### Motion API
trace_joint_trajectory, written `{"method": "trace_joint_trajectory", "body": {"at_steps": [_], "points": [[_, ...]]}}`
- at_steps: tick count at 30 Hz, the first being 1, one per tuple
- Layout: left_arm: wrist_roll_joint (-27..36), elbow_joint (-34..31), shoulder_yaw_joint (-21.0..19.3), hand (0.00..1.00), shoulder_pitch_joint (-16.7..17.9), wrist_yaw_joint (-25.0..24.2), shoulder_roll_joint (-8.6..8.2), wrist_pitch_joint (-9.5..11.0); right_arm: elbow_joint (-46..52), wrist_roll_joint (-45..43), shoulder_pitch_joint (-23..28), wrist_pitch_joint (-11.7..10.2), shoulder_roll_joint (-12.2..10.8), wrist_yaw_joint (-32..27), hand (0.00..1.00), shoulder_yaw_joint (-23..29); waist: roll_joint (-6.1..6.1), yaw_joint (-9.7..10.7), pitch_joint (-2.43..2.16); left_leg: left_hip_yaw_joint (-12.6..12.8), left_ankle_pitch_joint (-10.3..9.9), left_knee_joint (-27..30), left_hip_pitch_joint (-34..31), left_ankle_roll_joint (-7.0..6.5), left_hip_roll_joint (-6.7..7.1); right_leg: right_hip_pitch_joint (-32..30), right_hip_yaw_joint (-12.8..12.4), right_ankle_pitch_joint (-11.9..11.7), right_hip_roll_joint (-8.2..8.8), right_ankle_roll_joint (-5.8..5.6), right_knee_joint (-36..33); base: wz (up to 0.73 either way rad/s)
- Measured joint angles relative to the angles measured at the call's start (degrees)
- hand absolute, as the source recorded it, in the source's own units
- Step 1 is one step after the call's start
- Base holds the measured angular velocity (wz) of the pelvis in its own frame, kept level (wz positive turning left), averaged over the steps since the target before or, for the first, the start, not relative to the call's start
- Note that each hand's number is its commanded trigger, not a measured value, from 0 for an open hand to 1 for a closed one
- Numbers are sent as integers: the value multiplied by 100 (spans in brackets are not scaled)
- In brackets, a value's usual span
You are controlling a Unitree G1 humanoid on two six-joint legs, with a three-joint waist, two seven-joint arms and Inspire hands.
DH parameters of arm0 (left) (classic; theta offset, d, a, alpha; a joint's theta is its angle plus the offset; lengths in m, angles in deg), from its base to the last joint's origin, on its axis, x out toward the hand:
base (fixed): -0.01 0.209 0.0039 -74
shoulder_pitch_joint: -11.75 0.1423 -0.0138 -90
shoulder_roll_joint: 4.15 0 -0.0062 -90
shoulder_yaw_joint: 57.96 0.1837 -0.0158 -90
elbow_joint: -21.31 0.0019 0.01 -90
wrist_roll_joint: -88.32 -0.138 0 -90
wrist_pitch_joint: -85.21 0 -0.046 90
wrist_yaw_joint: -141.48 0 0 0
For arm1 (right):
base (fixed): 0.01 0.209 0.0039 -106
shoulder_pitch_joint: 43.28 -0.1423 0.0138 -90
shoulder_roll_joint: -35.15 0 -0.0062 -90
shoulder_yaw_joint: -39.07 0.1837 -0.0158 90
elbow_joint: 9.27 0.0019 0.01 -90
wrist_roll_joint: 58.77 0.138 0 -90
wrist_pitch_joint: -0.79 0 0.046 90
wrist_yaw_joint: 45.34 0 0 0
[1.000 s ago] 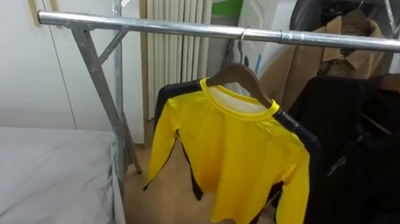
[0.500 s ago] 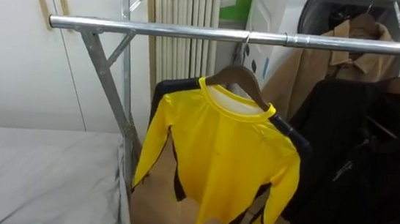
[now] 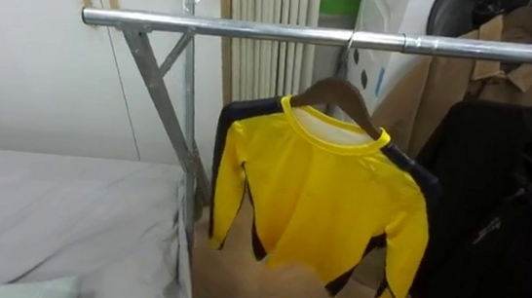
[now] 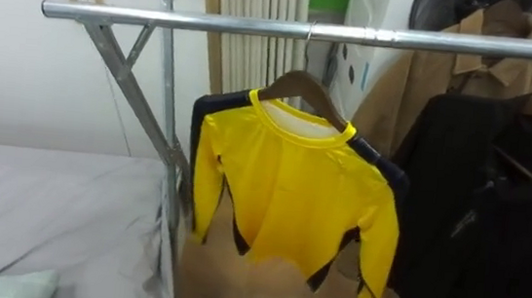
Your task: Hang clothes
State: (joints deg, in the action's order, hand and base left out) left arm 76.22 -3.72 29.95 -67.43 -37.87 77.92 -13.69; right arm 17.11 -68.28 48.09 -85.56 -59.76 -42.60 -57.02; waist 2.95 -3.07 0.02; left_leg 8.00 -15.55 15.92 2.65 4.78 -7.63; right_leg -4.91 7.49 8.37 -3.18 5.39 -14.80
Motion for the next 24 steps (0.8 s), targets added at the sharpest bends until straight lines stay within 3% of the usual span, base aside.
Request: {"method": "trace_joint_trajectory", "body": {"at_steps": [2,3,4,5,6,7,8,9,10,11,12,13,14,15,16,19,21,22,24], "points": [[8,-34,-7,0,-20,-107,10,24,-78,-23,-57,4,103,23,0,-33,16,-162,11,12,117,99,-262,77,-6,-108,255,33,48,43,-22,70],[11,-83,-5,0,-22,-161,10,15,-81,-25,-85,11,109,24,0,-50,14,-204,23,88,262,77,-438,84,-9,-147,538,54,124,85,6,129],[22,-138,-7,0,-37,-224,13,-33,-87,1,-93,20,147,36,0,-47,-28,-201,11,265,423,38,-652,44,-24,-206,896,81,249,129,26,148],[19,-166,-6,0,-52,-250,21,-46,-94,1,-104,25,143,47,0,-33,-52,-205,29,396,516,22,-743,25,-41,-228,1105,98,318,156,42,159],[18,-177,-4,0,-88,-286,20,-64,-104,1,-148,66,124,48,0,5,-90,-219,81,830,539,315,-879,-61,-146,-237,1419,168,407,236,53,154],[13,-170,-3,0,-122,-356,18,-104,-104,-8,-149,155,118,52,0,21,-85,-258,98,1439,375,906,-912,-280,-358,-185,1767,248,442,294,51,154],[16,-151,10,0,-128,-375,21,-129,-101,-13,-148,192,101,47,0,30,-94,-253,100,1680,283,1197,-912,-343,-451,-163,1969,286,471,285,32,177],[12,-133,29,0,-176,-392,23,-164,-86,-1,-164,238,73,30,0,78,-56,-193,102,1921,127,1775,-903,-427,-602,-117,2385,363,518,279,-23,194],[15,-133,27,0,-265,-405,23,-166,-86,42,-182,276,84,2,0,123,-30,-162,87,2051,7,2213,-832,-445,-711,-92,2817,420,538,299,-43,193],[16,-138,31,0,-312,-407,23,-157,-99,51,-205,289,86,-9,0,129,-21,-171,81,2117,-25,2314,-758,-437,-740,-86,3000,437,548,312,-71,183],[-39,-140,132,0,-379,-407,57,-197,-114,70,-256,312,82,-9,0,131,0,-149,69,2245,-33,2356,-577,-423,-758,-85,3355,489,561,333,-102,167],[-145,-147,121,0,-396,-408,88,-212,-121,111,-260,314,68,-9,0,164,18,-133,55,2297,-100,2207,-358,-316,-698,-104,3639,520,564,333,-109,163],[-160,-148,122,0,-403,-405,100,-212,-121,132,-261,313,63,-10,0,176,15,-137,56,2314,-127,2067,-248,-288,-647,-110,3785,532,570,323,-112,146],[-162,-145,129,0,-398,-395,112,-213,-121,216,-258,294,61,-10,0,172,15,-141,56,2343,-184,1706,-16,-240,-533,-113,4090,562,592,285,-144,132],[-149,-145,143,0,-393,-379,112,-229,-154,331,-250,234,56,-11,0,165,18,-139,55,2361,-304,1280,171,-264,-388,-132,4337,624,645,174,-253,125],[-136,-145,153,0,-391,-345,129,-269,-255,542,-256,113,46,-40,0,178,-52,-147,8,2513,-571,130,416,-356,-59,-394,4447,673,854,85,-727,91],[-95,-142,108,0,-396,-288,200,-275,-283,791,-293,90,7,-85,0,170,-177,-185,13,2539,-544,-83,378,-117,-38,-499,4454,590,998,83,-896,44],[-80,-100,62,0,-374,-252,203,-275,-294,990,-216,89,8,-82,0,170,-154,-201,-37,2558,-519,-126,404,-117,-64,-460,4423,400,1005,57,-851,30],[57,-73,-17,0,-384,-203,214,-269,-297,1226,-94,106,8,-85,0,152,-177,-179,-59,2656,-345,-220,535,-94,-56,-337,4403,277,1084,129,-790,41]]}}
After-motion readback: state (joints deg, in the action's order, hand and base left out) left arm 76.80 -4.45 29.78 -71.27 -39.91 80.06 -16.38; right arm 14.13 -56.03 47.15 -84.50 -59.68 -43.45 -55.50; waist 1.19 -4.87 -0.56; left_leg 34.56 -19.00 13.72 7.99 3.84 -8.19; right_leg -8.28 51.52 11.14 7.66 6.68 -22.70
